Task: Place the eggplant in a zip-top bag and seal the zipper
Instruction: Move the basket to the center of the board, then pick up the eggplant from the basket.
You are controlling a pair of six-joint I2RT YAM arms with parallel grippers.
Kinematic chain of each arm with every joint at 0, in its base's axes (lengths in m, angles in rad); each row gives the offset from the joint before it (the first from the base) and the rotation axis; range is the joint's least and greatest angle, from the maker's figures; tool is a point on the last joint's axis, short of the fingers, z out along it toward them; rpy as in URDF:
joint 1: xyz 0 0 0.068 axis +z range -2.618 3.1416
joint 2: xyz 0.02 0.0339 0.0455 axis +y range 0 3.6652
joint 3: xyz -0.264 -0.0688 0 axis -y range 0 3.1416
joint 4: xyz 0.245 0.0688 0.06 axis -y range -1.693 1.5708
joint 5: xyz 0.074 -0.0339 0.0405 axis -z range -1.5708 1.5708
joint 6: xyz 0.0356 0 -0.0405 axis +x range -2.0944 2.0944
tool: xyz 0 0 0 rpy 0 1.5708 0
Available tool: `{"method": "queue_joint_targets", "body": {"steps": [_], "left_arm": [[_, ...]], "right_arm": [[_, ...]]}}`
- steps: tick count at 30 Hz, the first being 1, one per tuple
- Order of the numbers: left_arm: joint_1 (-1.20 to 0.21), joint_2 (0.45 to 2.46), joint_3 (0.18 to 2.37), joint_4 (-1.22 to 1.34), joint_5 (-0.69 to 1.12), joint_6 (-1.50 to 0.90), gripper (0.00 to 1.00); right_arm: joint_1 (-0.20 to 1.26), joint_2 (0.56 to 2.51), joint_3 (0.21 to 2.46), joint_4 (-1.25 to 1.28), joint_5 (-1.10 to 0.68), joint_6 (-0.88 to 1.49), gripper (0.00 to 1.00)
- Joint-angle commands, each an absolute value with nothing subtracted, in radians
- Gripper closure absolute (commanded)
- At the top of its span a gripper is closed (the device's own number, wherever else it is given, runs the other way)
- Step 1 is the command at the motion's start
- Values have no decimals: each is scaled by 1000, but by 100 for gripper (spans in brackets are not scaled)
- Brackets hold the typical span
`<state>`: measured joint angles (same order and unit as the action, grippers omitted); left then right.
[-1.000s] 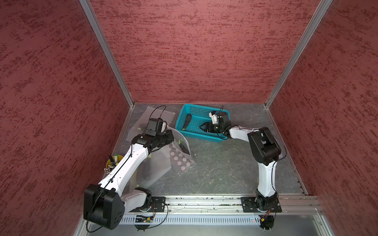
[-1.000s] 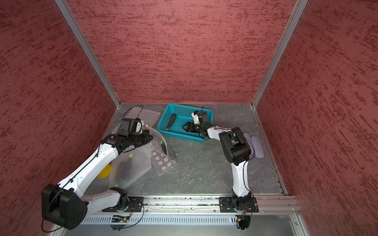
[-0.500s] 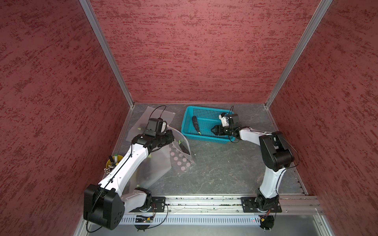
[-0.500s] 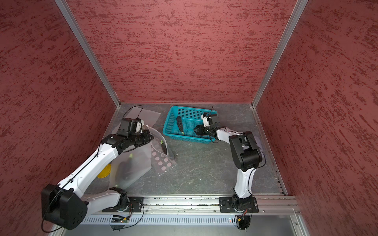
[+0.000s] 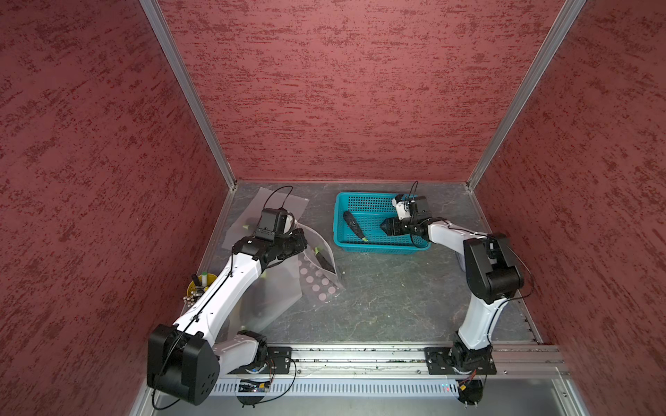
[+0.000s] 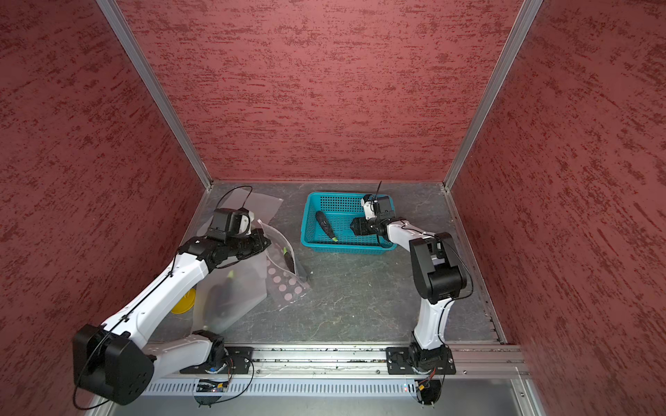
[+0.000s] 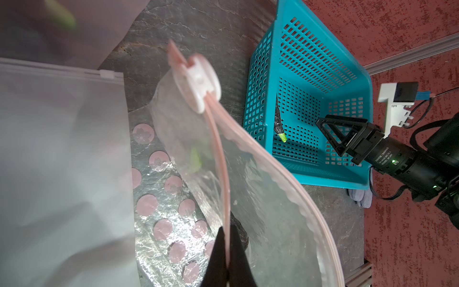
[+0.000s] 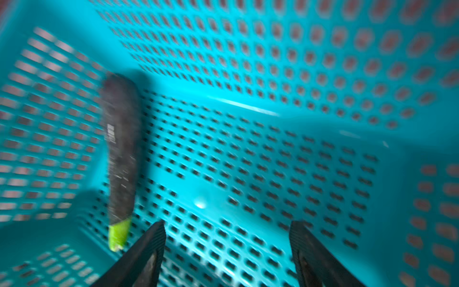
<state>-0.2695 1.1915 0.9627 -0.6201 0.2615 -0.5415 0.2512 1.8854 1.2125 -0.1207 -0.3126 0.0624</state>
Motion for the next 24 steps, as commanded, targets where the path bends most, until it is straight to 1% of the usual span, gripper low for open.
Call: {"method": "queue_joint_targets", "body": {"steps": [1, 10, 24], "left_arm": [[-272, 1178, 962, -600, 275, -528, 100], [-294, 1187, 959, -582, 280, -532, 100], [-311, 1191, 938, -550, 281, -543, 100]], "right_arm": [[289, 1922, 1284, -83, -396, 57, 21], [363, 2065, 1459, -101, -409, 47, 19], [417, 2245, 1607, -110, -461, 126, 20]]}}
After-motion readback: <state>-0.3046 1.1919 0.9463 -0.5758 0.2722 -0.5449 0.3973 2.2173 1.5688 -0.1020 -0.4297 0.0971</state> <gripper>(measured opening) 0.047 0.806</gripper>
